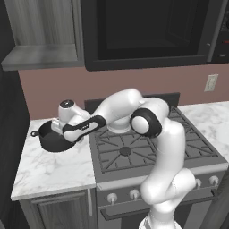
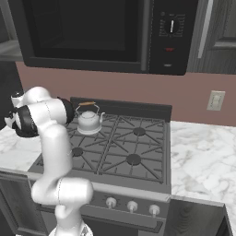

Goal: Pick the kettle from the cabinet and place it on a stove burner. Then pick the pot from the counter and place it on another stove burner. Finally, turn both burners on.

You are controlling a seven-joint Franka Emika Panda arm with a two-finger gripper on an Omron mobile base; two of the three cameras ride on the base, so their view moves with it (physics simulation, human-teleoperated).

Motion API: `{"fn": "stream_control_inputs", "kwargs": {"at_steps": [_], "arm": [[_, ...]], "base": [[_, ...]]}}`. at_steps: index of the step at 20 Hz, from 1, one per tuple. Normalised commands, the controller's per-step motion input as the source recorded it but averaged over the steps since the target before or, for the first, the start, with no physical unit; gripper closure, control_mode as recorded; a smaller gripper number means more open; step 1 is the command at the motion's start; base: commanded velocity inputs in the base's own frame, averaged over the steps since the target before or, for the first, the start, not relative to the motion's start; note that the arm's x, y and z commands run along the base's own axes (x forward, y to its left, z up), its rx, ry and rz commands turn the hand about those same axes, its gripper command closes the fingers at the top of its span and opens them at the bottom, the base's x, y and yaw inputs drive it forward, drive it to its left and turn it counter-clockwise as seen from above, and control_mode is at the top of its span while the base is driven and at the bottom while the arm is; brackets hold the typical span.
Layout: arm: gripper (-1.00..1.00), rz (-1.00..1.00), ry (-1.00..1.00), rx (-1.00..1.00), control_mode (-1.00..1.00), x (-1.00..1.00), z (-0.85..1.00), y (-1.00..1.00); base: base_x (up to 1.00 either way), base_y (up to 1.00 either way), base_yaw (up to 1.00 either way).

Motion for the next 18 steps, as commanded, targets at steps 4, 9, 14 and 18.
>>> {"fn": "stream_control_inputs", "kwargs": {"at_steps": [4, 9, 14, 18], "arm": [[-1.00, 0.00, 0.02, 0.00, -1.00, 0.08, -0.14, 0.08], [1.00, 0.00, 0.02, 0.00, -1.00, 0.08, -0.19, 0.10], [1.00, 0.00, 0.00, 0.00, -1.00, 0.01, -0.13, 0.02], [1.00, 0.00, 0.00, 0.00, -1.00, 0.00, -0.09, 0.00]], "base": [[0.00, 0.00, 0.00], [0.00, 0.00, 0.00], [0.00, 0.00, 0.00], [0.00, 0.00, 0.00]]}}
